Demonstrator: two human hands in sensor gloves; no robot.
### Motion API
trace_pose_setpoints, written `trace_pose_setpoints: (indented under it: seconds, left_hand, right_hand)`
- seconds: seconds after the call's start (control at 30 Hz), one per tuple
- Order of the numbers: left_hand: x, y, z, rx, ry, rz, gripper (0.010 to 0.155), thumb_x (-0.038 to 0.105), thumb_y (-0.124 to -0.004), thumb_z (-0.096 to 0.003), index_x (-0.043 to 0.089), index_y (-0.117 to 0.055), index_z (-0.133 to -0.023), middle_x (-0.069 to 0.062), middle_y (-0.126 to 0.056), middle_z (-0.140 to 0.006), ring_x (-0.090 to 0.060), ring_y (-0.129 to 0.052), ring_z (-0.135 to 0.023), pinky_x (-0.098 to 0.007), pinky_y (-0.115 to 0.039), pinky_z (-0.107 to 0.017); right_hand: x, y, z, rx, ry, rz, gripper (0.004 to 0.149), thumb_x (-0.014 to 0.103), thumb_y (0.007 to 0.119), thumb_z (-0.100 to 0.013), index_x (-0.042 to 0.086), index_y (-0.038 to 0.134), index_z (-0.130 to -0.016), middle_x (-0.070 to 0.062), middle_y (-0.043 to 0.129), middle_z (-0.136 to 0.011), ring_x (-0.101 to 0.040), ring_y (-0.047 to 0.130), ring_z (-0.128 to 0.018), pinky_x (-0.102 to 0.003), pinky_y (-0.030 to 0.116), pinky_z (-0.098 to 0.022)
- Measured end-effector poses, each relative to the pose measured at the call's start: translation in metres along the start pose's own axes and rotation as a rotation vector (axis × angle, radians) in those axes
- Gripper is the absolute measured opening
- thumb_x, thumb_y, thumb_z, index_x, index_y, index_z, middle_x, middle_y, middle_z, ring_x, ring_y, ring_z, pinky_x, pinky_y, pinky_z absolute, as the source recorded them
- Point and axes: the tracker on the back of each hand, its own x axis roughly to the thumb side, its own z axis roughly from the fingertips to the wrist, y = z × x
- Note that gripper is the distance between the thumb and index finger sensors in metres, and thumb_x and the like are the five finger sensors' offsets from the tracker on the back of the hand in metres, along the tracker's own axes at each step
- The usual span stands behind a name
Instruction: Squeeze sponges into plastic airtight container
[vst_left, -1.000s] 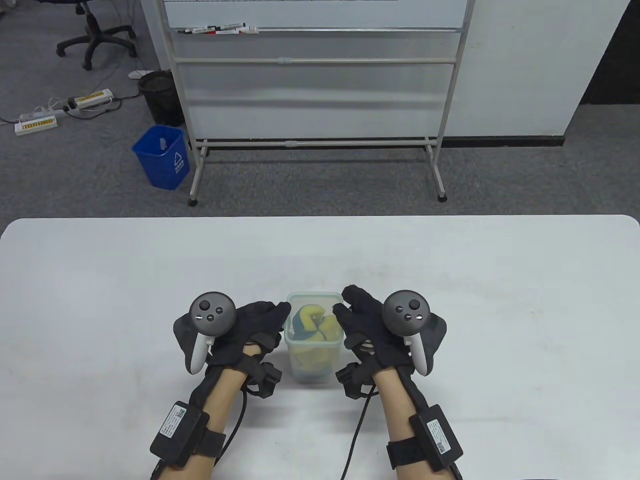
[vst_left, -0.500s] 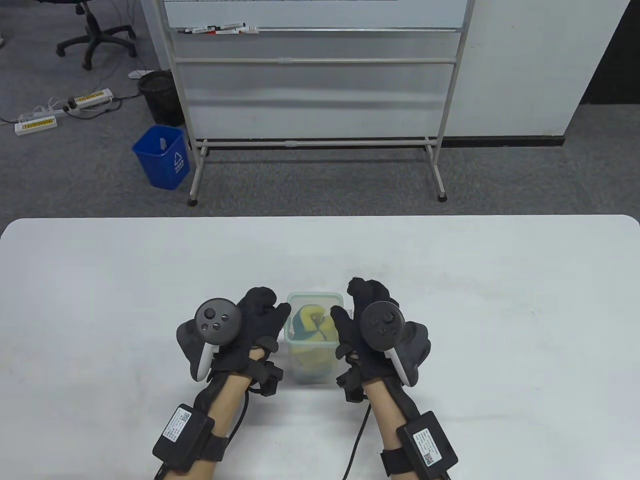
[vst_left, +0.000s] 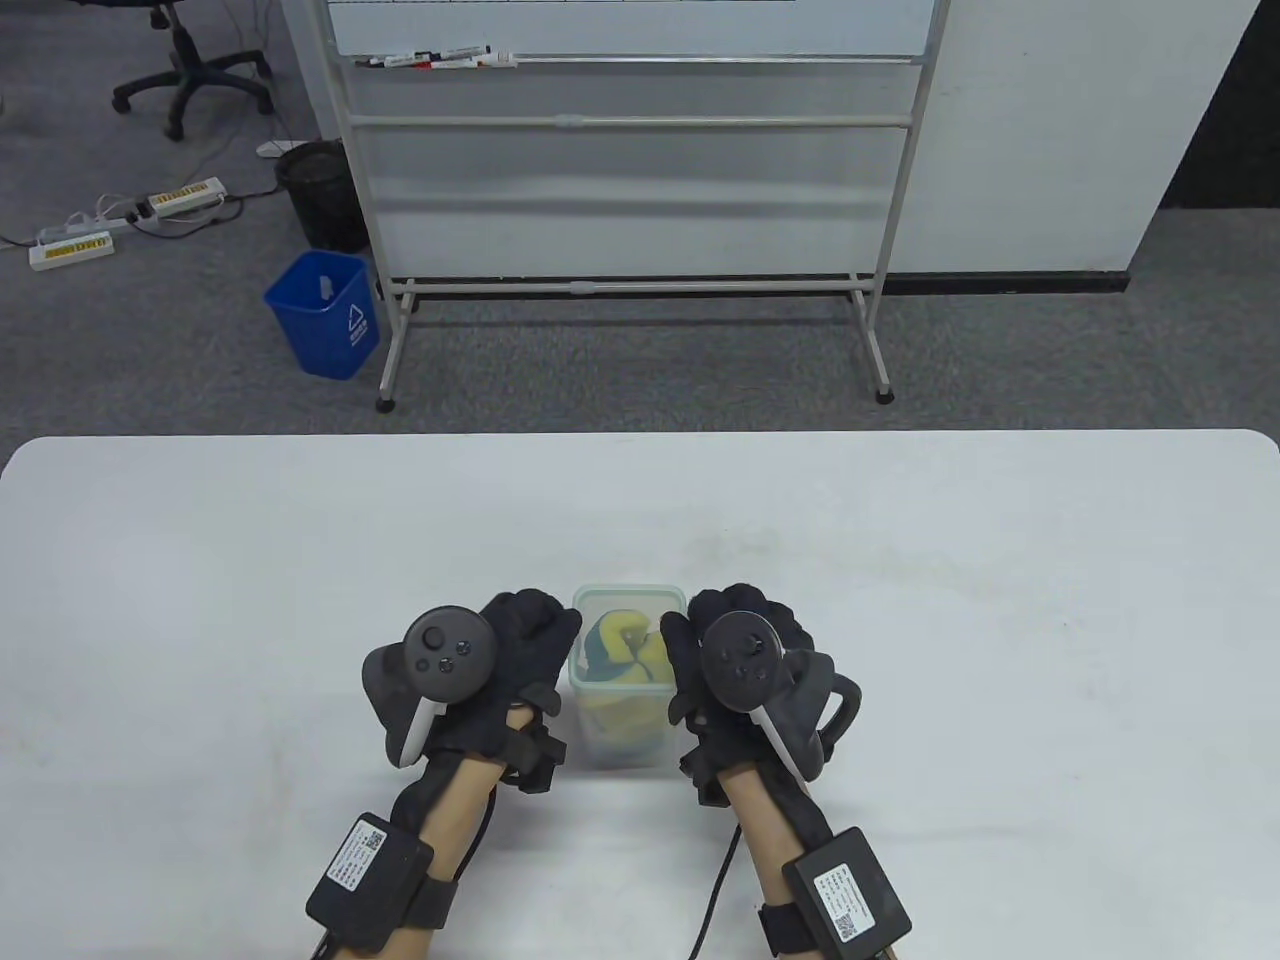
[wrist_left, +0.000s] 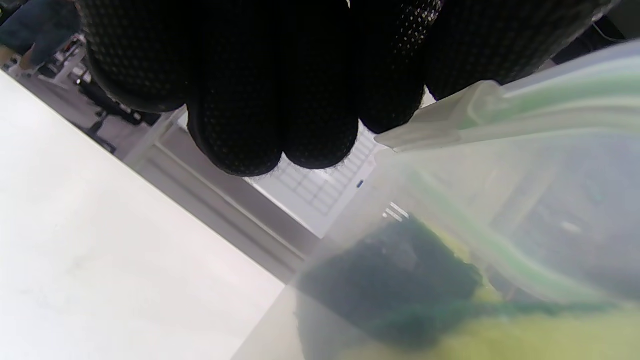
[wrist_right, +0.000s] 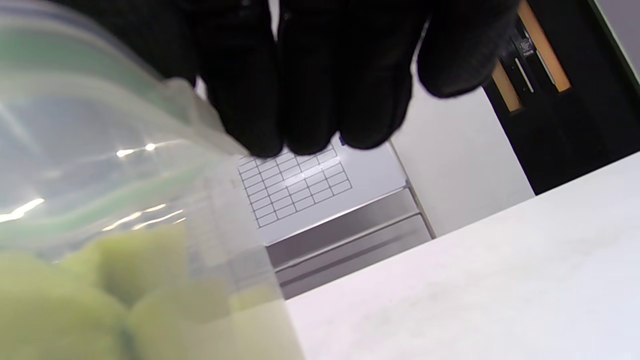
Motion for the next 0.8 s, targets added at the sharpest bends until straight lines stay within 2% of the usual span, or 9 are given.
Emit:
trace_pose_setpoints:
  seconds: [0.23,0.5,0.8]
  left_hand:
    - [-0.002,-0.001,0.001,-0.013,0.022,0.045,0.042,0.050,-0.080,-0.0458,0.021,-0.089,-0.074,-0.005,-0.102,-0.070,-0.029,-0.103,-0.061,-0.049,-0.086,-0.050]
    - [-0.011,-0.005,-0.001,-0.049,0.068,0.162,0.044,0.049,-0.081,-0.0457,0.017,-0.091,-0.074,-0.008,-0.103,-0.068,-0.032,-0.104,-0.059,-0.051,-0.086,-0.049]
    - [-0.013,-0.005,-0.001,-0.060,0.043,0.131,0.046,0.054,-0.078,-0.0459,0.022,-0.086,-0.078,-0.005,-0.100,-0.074,-0.030,-0.101,-0.063,-0.049,-0.085,-0.052]
  right_hand:
    - [-0.002,0.001,0.000,0.016,0.015,-0.031,0.050,0.055,0.083,-0.044,0.020,0.095,-0.078,-0.007,0.092,-0.086,-0.032,0.092,-0.078,-0.055,0.069,-0.065]
    - [-0.011,0.002,-0.005,0.055,0.056,-0.166,0.050,0.052,0.086,-0.043,0.015,0.098,-0.075,-0.010,0.095,-0.082,-0.034,0.095,-0.073,-0.056,0.071,-0.063]
    - [-0.009,0.001,-0.003,0.026,0.042,-0.093,0.052,0.056,0.082,-0.044,0.018,0.096,-0.076,-0.008,0.094,-0.084,-0.032,0.094,-0.074,-0.054,0.071,-0.064]
